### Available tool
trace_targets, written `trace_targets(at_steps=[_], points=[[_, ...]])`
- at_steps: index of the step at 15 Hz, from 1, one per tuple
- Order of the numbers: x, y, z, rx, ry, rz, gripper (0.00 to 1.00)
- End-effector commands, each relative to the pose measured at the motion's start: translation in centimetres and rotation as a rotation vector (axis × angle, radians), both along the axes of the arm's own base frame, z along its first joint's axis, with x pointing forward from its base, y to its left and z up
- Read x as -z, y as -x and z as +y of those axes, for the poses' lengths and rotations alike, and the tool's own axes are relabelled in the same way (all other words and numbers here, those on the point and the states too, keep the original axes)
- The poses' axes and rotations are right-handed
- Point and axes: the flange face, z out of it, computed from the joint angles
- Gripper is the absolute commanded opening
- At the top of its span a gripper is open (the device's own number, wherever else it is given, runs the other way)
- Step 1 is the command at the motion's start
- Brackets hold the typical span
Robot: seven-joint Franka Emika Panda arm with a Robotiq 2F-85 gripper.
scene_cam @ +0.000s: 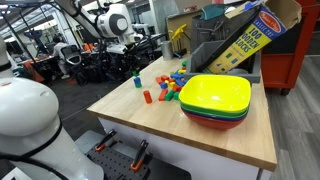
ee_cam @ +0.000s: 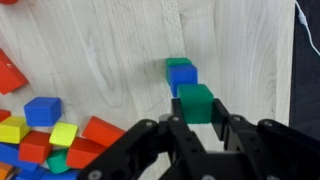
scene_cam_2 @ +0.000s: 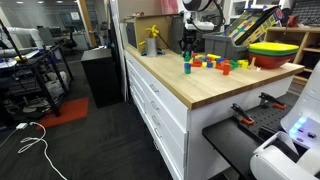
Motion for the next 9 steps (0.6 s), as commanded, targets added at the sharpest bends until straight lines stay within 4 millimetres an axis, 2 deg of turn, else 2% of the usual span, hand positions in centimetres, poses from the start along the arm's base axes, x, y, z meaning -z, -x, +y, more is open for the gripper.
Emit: trace_targets(at_steps=[1,9], points=[[-0.29,0.36,-0.67,-0.017,-0.009,-0.005,0.08],[0.26,0.52,-0.77,-0.030,-0.006,0.005,0.08]])
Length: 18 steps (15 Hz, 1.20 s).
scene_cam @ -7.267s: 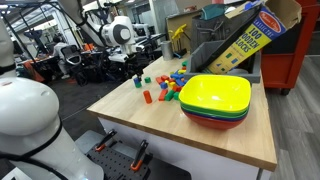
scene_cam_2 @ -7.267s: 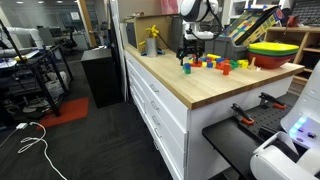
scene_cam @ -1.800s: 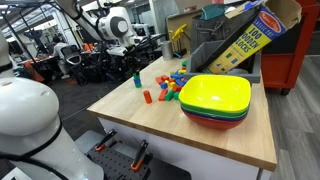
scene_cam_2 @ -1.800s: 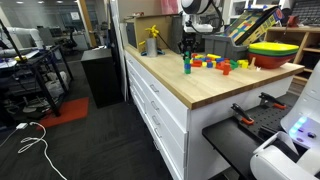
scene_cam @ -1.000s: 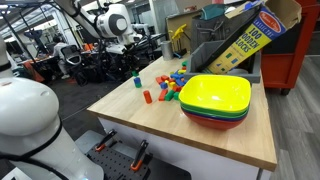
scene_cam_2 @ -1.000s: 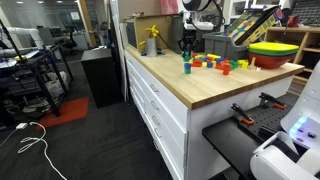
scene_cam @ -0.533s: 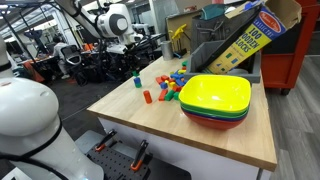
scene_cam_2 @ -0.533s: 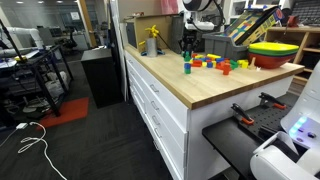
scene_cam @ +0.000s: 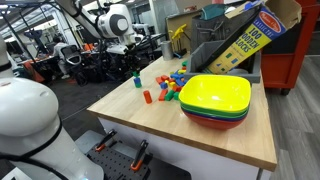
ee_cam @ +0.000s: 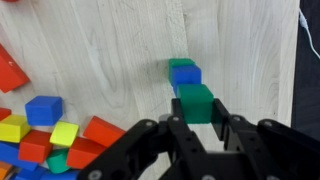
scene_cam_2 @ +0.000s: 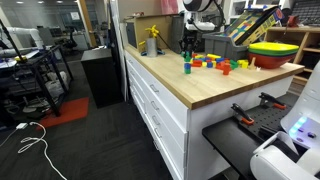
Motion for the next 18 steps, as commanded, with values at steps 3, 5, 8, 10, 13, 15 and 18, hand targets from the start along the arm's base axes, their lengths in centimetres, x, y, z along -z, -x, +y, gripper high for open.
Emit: trace_targets(at_steps=[3,5,8,10,13,15,18], points=[[0.20,0.58,-0.47,-0.015,-0.007,0.007,0.08],[0.26,0.65,-0.43,-0.015,-0.007,0.008,0.08],[0.24,0.68,-0.26,-0.019,-0.009,0.008,0.08],[0.34,0.72,-0.17,-0.022,-0.009,0.010,0.08],[0.54,0.85,-0.02,-0.027,-0.009,0.014,0.08],[0.60,0.88,0.00,-0.035,-0.009,0.016,0.08],[0.63,0.86,-0.03,-0.038,-0.011,0.017,0.08]])
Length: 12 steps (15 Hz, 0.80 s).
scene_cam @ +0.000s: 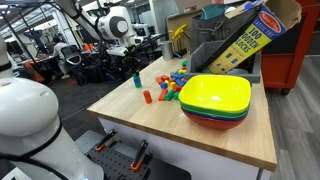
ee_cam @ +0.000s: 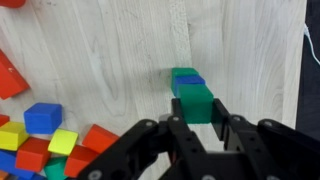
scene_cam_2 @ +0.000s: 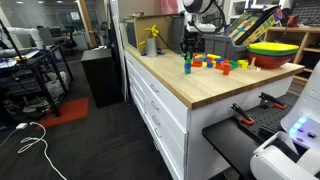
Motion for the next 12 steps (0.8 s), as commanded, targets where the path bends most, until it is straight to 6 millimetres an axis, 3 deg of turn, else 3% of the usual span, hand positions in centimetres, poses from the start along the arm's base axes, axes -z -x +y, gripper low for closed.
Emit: trace_targets(at_steps=[1,4,5,6,7,12], points=[[-0.26,0.31,-0.07,-0.018,-0.016,-0.001,0.08],[-0.33,0.30,0.10,-0.022,-0.019,-0.001,0.08],[-0.33,0.31,0.15,-0.023,-0.020,-0.001,0.27],[-0.33,0.34,0.20,-0.026,-0.022,0.000,0.57],[-0.32,0.37,0.22,-0.024,-0.022,0.001,0.58],[-0.42,0.40,0.27,-0.021,-0.021,-0.004,0.94]])
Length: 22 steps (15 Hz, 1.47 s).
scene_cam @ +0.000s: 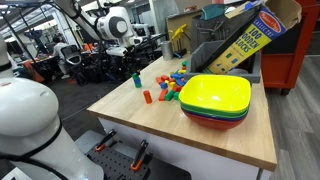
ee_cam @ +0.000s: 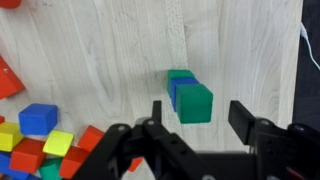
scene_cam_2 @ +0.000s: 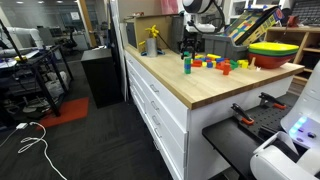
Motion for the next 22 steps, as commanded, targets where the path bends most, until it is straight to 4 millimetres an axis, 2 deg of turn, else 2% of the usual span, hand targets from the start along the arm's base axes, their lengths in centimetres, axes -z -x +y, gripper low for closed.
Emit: trace_targets(at_steps=[1,8,15,22], points=[[-0.5,0.3,-0.3,-0.010,-0.019,-0.007,0.99],[-1.5,-0.2,-0.7,0.000,-0.030,-0.015,1.00],[-3.8,-0.9,-3.0,-0.016,-0.039,0.026,1.00],[-6.4,-0.4,-4.5,-0.033,-0.045,0.046,1.00]])
